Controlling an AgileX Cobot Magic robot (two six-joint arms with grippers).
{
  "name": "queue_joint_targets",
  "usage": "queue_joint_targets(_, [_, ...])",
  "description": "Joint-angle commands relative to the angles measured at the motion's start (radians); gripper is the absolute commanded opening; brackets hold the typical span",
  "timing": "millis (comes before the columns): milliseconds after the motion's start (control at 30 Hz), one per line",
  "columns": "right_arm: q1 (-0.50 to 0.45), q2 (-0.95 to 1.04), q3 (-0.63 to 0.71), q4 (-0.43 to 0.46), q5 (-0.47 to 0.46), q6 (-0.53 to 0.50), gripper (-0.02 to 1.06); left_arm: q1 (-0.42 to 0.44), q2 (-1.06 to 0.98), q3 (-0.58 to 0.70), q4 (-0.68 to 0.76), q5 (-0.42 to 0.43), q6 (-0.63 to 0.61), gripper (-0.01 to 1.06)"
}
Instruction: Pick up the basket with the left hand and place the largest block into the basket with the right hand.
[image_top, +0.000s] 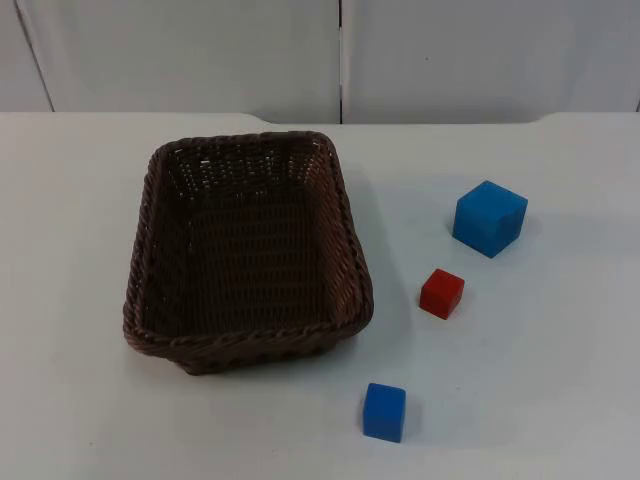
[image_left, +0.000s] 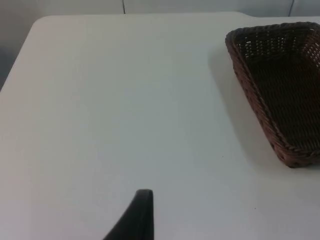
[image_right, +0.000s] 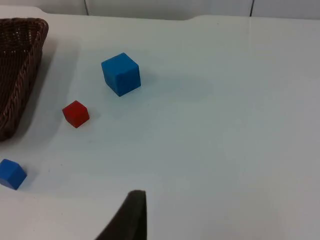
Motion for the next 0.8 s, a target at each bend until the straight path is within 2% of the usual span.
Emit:
queue_joint_targets(0, [-0.001, -0.004, 0.002, 0.0, -0.005, 0.023, 1.05, 0.001, -0.004, 0.006, 0.005, -0.004, -0.001, 1.05])
queue_joint_targets(767, [-0.001, -0.004, 0.002, 0.002, -0.003, 0.024, 1.05, 0.001, -0.004, 0.006, 0.005, -0.004, -0.001, 1.05])
